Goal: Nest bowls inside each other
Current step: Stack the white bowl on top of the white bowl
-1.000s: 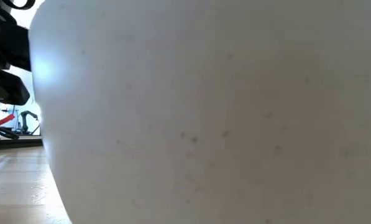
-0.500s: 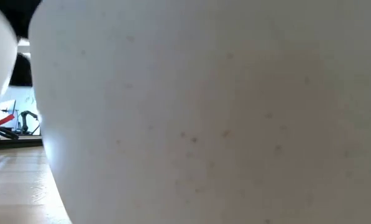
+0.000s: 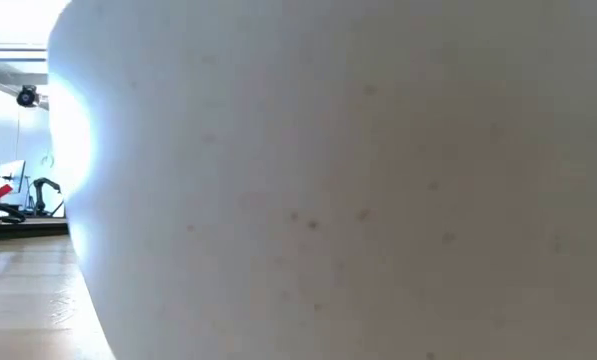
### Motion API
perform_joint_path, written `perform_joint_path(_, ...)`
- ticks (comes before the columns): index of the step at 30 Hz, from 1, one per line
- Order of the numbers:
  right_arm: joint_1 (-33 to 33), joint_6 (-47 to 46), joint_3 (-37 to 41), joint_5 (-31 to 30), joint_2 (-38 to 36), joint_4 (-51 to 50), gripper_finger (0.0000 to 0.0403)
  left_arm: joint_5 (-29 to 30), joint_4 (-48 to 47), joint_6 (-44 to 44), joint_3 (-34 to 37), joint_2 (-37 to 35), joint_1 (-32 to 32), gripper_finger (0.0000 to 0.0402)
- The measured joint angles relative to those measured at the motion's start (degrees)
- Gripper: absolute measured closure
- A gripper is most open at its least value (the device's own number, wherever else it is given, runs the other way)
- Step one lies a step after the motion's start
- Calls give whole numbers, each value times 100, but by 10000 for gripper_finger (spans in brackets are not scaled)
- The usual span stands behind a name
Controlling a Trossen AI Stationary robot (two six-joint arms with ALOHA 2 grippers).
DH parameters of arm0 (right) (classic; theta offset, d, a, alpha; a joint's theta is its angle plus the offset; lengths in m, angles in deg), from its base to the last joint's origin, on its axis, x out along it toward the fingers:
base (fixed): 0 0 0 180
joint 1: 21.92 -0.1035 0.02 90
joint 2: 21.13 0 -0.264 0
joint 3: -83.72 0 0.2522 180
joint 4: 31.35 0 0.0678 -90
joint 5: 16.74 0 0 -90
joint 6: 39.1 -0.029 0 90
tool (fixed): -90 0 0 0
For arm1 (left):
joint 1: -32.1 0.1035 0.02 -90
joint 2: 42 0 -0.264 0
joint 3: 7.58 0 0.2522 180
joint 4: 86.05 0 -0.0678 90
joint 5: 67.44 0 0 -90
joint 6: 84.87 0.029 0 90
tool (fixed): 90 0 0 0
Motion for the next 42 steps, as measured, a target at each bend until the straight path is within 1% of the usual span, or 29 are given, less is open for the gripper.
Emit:
perform_joint_path(2, -112, -36, 0, -3, -38, 3, 371, 138, -26, 41, -385, 66, 466, 401)
perform_joint_path(4, -234, -110, 0, -7, -69, -1, 371, 28, -147, 53, -682, 226, 980, 401)
perform_joint_path(8, -480, -491, 0, -10, -153, -24, 371, -836, -546, 299, -1149, 751, 1917, 401)
perform_joint_path(10, -633, -719, 7, -38, -176, -32, 371, -1330, -807, 466, -1370, 1143, 2198, 401)
perform_joint_path(12, -785, -902, 9, -53, -213, -70, 371, -1639, -1185, 670, -1652, 1598, 2340, 401)
perform_joint_path(14, -955, -1150, 9, -54, -241, -142, 371, -1771, -1562, 872, -2035, 2056, 2393, 401)
perform_joint_path(18, -1328, -1613, 16, -93, -294, -304, 371, -1824, -2314, 1249, -3063, 2847, 2397, 401)
perform_joint_path(22, -1718, -2018, 52, -470, -306, -369, 371, -1824, -2910, 1471, -4046, 3529, 2339, 401)
perform_joint_path(26, -2014, -2290, 86, -831, -291, -436, 372, -1822, -3552, 1645, -4685, 4064, 2301, 401)
perform_joint_path(29, -2137, -2418, 149, -918, -291, -446, 372, -1677, -3982, 1780, -4924, 4345, 2255, 401)
perform_joint_path(32, -2244, -2554, 236, -921, -295, -462, 372, -1592, -4162, 1843, -5008, 4427, 2222, 402)
perform_joint_path(36, -2378, -2721, 351, -930, -311, -458, 372, -1448, -4182, 1825, -5021, 4311, 2223, 402)
perform_joint_path(40, -2462, -2770, 427, -962, -315, -456, 372, -1091, -4229, 1727, -5119, 4173, 2227, 402)
perform_joint_path(42, -2460, -2748, 437, -962, -315, -455, 372, -1003, -4254, 1710, -5135, 4134, 2231, 402)
